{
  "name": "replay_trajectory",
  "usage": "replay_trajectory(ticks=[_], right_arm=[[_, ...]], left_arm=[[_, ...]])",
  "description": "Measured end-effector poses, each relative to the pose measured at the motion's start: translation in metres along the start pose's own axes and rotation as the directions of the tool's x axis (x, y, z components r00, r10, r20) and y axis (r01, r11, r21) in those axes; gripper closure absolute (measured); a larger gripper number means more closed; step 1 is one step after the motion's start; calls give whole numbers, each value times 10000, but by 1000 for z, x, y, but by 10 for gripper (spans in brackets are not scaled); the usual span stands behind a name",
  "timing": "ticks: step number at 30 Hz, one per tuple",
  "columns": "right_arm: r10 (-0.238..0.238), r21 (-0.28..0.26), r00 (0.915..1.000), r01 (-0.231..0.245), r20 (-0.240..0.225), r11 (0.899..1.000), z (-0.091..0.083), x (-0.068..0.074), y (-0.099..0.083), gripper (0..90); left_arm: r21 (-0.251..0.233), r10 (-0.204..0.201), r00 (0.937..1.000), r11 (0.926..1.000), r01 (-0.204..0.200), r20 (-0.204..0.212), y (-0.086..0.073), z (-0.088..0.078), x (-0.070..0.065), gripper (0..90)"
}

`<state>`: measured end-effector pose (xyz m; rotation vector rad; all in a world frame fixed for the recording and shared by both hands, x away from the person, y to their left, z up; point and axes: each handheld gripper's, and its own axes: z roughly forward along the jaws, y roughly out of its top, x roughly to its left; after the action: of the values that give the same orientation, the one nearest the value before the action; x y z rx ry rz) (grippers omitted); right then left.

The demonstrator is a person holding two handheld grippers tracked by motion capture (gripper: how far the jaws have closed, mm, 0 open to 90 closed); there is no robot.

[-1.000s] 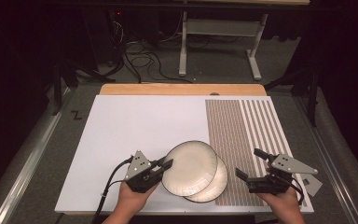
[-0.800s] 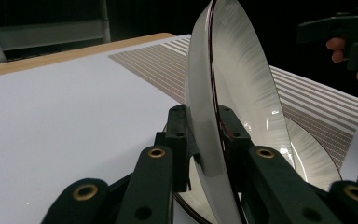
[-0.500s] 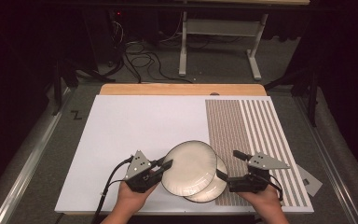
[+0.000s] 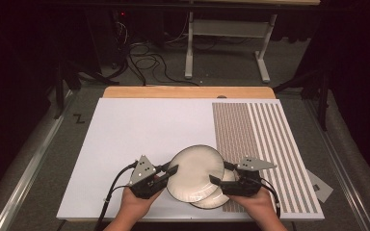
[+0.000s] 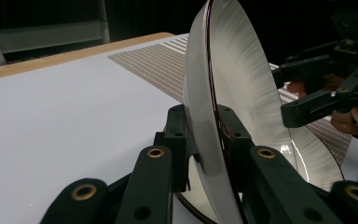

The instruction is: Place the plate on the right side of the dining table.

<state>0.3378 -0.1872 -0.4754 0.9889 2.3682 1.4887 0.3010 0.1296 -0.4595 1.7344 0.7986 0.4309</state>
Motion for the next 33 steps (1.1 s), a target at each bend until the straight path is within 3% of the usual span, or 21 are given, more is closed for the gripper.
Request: replay_trajectory(ticks=[7, 16, 23, 30, 33], right_arm=[[704, 20, 9972, -703, -262, 9975, 6, -6, -3, 471], [1042, 544, 9937, -1019, -417, 9933, 10, -8, -8, 638], [1446, 635, 9882, -1413, -504, 9879, 9, -10, -9, 728], [2128, 198, 9716, -2119, -1035, 9771, -2, -13, -8, 830], [1677, -161, 9817, -1698, -907, 9853, -10, -8, -4, 845]], left_arm=[[47, -66, 10000, 10000, 66, -19, -1, 0, 1, 771], [76, -130, 9999, 9999, 130, -42, -1, 0, 2, 769], [77, -350, 9994, 9994, 350, -46, -3, -1, 3, 769], [-144, -696, 9976, 9975, 696, 9, 2, -8, -2, 799], [-77, -694, 9976, 9976, 694, 18, 3, -9, -2, 803]])
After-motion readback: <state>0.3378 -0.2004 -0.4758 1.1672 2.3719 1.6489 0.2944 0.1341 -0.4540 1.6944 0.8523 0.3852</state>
